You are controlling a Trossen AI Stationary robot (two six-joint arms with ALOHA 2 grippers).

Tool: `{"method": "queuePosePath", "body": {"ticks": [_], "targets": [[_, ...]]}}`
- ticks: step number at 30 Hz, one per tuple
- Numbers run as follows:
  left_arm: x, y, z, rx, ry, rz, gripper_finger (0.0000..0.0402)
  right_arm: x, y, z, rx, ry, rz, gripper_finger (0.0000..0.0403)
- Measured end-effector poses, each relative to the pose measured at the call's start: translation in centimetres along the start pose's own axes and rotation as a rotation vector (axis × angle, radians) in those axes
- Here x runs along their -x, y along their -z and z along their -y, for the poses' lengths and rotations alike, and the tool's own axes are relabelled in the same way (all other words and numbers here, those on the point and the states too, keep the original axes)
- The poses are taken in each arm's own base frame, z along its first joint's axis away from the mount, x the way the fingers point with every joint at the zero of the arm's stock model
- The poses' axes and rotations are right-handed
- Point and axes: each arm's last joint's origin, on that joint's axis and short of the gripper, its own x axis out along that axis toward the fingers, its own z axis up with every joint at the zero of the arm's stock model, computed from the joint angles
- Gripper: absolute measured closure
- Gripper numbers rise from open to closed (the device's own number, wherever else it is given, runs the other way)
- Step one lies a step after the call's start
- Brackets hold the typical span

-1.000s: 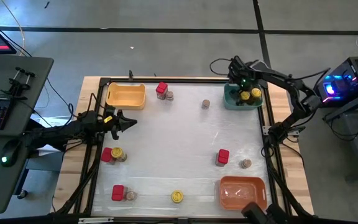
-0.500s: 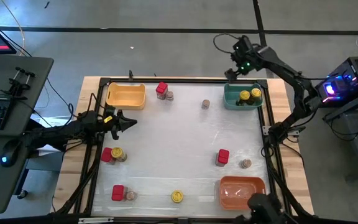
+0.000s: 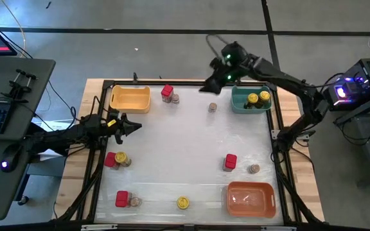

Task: Sort spices by type
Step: Put the left yellow seasoning bottle into the green bin

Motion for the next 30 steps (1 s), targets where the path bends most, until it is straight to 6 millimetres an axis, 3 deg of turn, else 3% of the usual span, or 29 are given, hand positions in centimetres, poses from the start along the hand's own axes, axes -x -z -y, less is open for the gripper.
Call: {"method": "queuePosePath", "body": {"ticks": [6, 14, 24, 30], "targets": [[0.0, 0.0, 0.0, 0.0, 0.0, 0.0, 0.0401, -0.9, -0.3, -5.7, 0.096, -0.115, -0.048, 0.005], [0.0, -0.6, 0.2, 0.011, -0.01, 0.081, 0.0401, 0.7, -1.2, -11.3, 0.135, -0.16, -0.038, 0.005], [0.5, -3.4, 1.3, 0.291, 0.011, 0.421, 0.04, 1.0, -0.9, -12.6, 0.014, -0.002, -0.019, 0.005], [-0.2, -8.1, 6.0, 0.205, 0.146, 0.008, 0.0351, 1.1, -1.1, -12.1, 0.078, 0.091, 0.01, 0.005]]}}
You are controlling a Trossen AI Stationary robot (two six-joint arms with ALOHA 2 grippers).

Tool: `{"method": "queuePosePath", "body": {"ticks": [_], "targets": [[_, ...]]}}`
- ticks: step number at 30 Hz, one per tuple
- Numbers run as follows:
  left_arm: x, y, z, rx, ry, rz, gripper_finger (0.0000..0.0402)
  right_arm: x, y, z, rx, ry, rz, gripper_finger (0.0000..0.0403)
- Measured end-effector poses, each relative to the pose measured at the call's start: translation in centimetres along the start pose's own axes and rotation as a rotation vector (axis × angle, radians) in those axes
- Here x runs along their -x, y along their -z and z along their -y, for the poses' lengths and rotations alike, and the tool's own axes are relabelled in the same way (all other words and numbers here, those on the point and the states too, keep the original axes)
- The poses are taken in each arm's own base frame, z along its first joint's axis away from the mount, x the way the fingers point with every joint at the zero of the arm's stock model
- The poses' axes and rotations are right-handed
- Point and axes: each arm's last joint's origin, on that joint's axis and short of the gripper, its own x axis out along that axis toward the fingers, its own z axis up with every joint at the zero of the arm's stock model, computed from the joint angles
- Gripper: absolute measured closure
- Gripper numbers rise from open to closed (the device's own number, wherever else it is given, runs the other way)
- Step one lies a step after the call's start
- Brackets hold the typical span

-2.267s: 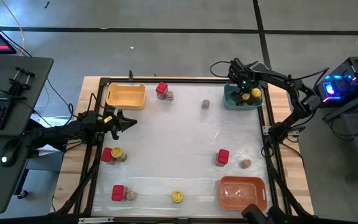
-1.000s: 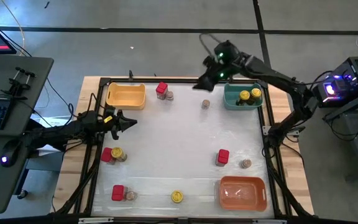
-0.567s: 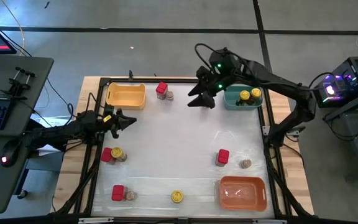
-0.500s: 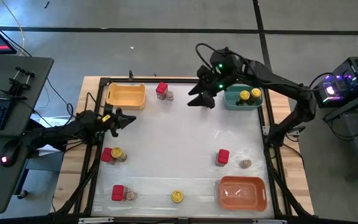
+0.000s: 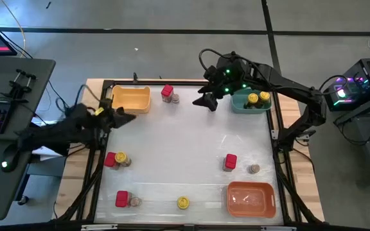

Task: Sort spices by type
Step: Put the left yellow seasoning bottle into the green bin

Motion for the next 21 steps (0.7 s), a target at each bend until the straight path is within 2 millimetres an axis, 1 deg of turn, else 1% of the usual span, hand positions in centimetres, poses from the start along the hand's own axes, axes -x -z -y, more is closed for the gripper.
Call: {"method": "queuePosePath", "body": {"ticks": [2, 4, 6, 8, 10, 12, 14, 18, 21], "targets": [[-0.7, -1.7, 2.4, -0.047, -0.007, -0.19, 0.0324, 0.1, -0.1, 0.5, 0.011, 0.018, 0.004, 0.005], [-1.3, -2.7, 4.0, -0.071, -0.067, -0.423, 0.0297, 0.2, -0.1, 0.9, 0.016, 0.031, -0.009, 0.005], [-1.9, -3.2, 5.2, -0.089, -0.146, -0.668, 0.027, 0.3, 0.1, 1.1, 0.04, 0.043, -0.034, 0.005], [-2.2, -3.2, 5.9, -0.078, -0.25, -0.89, 0.0246, 0.3, 0.4, 1.2, 0.081, 0.049, -0.062, 0.005], [-2.8, -3.0, 6.6, -0.068, -0.314, -1.048, 0.0224, 0.3, 0.7, 1.3, 0.125, 0.054, -0.094, 0.005], [-3.2, -2.5, 7.0, -0.052, -0.358, -1.163, 0.0207, 0.3, 0.9, 1.4, 0.171, 0.06, -0.117, 0.005], [-3.6, -1.5, 7.1, -0.036, -0.402, -1.24, 0.0194, 0.3, 1.0, 1.4, 0.2, 0.063, -0.127, 0.005], [-4.4, 0.8, 7.5, -0.067, -0.482, -1.28, 0.0185, 0.3, 1.1, 1.4, 0.247, 0.062, -0.132, 0.005], [-4.7, 3.1, 8.1, -0.159, -0.522, -1.332, 0.0187, 0.3, 1.1, 1.4, 0.296, 0.059, -0.135, 0.005]]}}
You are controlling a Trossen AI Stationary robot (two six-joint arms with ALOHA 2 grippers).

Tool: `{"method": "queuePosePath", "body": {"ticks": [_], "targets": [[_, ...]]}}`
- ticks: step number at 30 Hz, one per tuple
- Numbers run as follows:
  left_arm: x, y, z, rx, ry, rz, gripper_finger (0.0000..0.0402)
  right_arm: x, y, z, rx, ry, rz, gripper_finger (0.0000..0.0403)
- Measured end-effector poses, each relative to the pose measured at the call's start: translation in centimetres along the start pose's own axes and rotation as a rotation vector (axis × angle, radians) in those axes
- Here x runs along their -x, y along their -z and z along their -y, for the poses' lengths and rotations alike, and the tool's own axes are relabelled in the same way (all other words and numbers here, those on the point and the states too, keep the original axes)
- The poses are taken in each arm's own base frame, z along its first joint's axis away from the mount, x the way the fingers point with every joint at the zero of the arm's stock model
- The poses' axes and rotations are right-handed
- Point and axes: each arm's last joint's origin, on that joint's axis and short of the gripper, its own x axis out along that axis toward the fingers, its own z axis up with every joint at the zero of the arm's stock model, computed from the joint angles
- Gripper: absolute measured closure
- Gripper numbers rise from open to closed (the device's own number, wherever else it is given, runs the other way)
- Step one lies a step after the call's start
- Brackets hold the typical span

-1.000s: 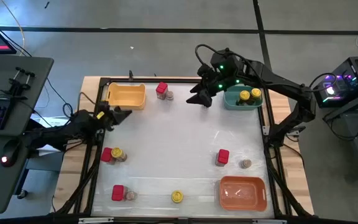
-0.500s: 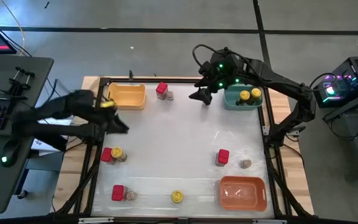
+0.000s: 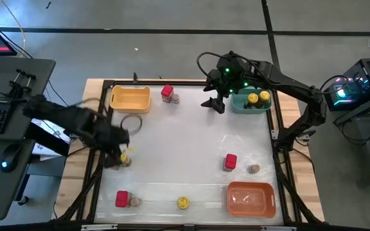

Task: Sort spices by type
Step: Put the left yellow seasoning bottle into the green bin

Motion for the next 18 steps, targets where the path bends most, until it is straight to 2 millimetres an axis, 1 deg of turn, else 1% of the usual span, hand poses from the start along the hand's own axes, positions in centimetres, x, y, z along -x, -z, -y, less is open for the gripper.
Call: {"method": "queuePosePath", "body": {"ticks": [2, 5, 8, 11, 13, 15, 18], "targets": [[-1.0, 0.7, 1.0, -0.052, -0.061, -0.056, 0.0188, 0.0, 0.0, 0.0, 0.035, 0.0, 0.0, 0.005], [-2.2, 1.5, 1.8, -0.119, -0.173, -0.102, 0.0188, 0.0, 0.0, 0.0, 0.044, 0.0, 0.001, 0.005], [-2.7, 1.8, 2.1, -0.213, -0.299, -0.031, 0.0188, 0.0, 0.0, 0.0, 0.006, 0.0, 0.0, 0.005], [-3.1, 1.5, 2.5, -0.29, -0.371, 0.058, 0.0188, 0.0, 0.0, -0.1, -0.039, 0.002, 0.0, 0.005], [-3.4, 1.5, 2.5, -0.326, -0.385, 0.042, 0.0189, -0.1, 0.0, -0.3, -0.067, 0.021, -0.001, 0.005], [-3.6, 1.8, 2.1, -0.357, -0.412, -0.004, 0.0189, -0.1, 0.0, -0.4, -0.096, 0.053, -0.001, 0.005], [-4.0, 2.6, 0.9, -0.319, -0.416, -0.018, 0.0189, -0.2, 0.0, -0.7, -0.129, 0.09, 0.001, 0.005]]}}
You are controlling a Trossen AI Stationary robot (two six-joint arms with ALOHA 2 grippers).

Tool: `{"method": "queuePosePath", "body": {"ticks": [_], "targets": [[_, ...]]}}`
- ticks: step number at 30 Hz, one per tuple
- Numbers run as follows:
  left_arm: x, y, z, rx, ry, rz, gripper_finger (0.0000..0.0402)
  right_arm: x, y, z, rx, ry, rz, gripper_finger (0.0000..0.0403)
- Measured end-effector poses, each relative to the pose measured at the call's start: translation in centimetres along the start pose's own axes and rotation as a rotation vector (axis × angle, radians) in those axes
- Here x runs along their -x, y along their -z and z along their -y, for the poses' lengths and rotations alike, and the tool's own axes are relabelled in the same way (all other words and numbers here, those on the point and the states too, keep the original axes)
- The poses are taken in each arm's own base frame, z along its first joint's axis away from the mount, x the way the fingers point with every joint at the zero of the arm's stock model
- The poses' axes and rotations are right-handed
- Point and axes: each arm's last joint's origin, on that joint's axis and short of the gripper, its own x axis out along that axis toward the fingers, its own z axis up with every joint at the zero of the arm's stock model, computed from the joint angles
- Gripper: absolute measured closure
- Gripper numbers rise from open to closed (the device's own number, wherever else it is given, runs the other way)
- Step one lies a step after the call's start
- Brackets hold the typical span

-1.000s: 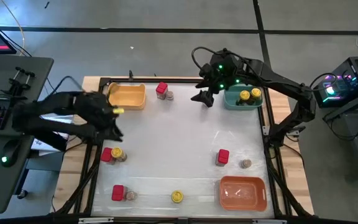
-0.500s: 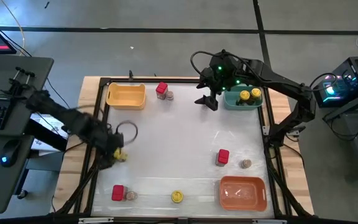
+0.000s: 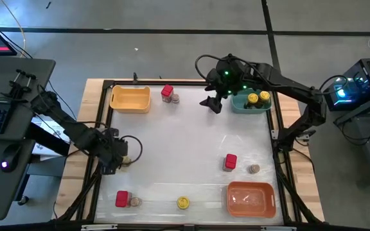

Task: Sort spices by type
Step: Put the left yellow seasoning bottle into the green bin

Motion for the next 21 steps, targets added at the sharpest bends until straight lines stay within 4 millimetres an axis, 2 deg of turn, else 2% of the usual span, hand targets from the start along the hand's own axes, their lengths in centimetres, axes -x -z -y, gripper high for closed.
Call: {"method": "queuePosePath", "body": {"ticks": [4, 8, 11, 15, 18, 21], "targets": [[-0.4, 1.8, -1.3, 0.034, 0.047, 0.01, 0.0188, -0.1, -0.1, -0.5, -0.043, 0.003, 0.015, 0.005], [0.8, 2.0, -2.3, 0.092, 0.135, 0.152, 0.0188, -0.1, -0.2, -1.1, -0.043, -0.003, 0.032, 0.005], [1.0, 2.1, -2.5, 0.054, 0.152, 0.166, 0.0188, -0.1, -0.3, -1.4, -0.034, 0.006, 0.044, 0.005], [-0.6, 1.9, -2.3, -0.037, 0.109, 0.094, 0.0188, -0.1, -0.3, -1.4, -0.034, 0.011, 0.046, 0.005], [-2.1, 1.5, -2.1, -0.03, 0.077, 0.028, 0.0188, -0.1, -0.3, -1.4, -0.031, 0.011, 0.047, 0.005], [-2.6, 1.1, -1.9, -0.027, 0.066, 0.002, 0.0188, -0.1, -0.3, -1.4, -0.028, 0.012, 0.047, 0.005]]}}
